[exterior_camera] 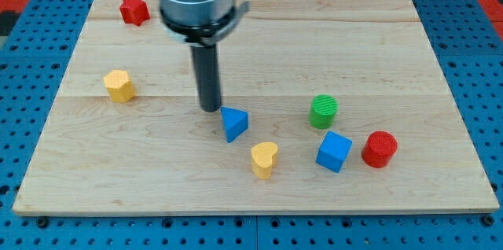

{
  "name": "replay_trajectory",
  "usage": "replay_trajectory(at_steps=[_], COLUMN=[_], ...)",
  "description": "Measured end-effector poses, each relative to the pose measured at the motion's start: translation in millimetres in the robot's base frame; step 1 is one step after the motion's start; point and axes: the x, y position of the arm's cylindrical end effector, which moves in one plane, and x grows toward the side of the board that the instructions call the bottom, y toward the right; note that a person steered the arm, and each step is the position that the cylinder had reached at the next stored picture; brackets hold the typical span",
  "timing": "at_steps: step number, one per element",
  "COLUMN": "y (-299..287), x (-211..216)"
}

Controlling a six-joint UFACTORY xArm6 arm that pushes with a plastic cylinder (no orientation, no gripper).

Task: Slide the triangle above the yellow heart

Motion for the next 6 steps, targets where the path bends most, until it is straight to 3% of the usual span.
replay_trajectory(at_steps=[1,3,4,5,6], y=[10,78,29,34,75], x=[23,26,58,122,115])
